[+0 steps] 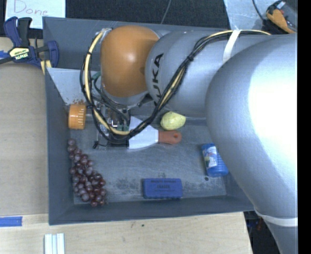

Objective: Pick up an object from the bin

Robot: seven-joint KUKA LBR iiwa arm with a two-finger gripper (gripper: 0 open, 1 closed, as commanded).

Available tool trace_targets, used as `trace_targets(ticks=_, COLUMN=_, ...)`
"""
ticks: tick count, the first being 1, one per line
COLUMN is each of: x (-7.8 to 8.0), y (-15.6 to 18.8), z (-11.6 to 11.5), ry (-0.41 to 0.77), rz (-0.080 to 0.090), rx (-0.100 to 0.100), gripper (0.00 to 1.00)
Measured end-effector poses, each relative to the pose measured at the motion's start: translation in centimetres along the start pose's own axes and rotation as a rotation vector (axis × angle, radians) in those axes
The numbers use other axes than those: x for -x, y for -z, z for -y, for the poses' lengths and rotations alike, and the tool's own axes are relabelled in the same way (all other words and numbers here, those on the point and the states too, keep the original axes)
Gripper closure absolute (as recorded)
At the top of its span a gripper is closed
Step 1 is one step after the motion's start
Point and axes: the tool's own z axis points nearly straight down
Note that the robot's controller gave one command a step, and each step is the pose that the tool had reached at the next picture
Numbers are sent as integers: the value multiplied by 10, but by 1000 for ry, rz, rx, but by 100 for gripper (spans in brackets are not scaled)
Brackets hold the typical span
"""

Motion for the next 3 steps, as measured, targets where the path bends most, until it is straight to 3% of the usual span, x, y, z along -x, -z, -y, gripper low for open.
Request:
trace_targets(ticks=1, x=2, y=5, z=1, ry=-4, rz=8, rx=2, gripper=0)
trace_targets(ticks=2, x=-54, y=-55, z=-18, ry=494, rz=10, rx=-1, gripper=0)
trace_targets(ticks=3, x=-67, y=10, z=-32, ry=545, rz=11, rx=0, gripper=0)
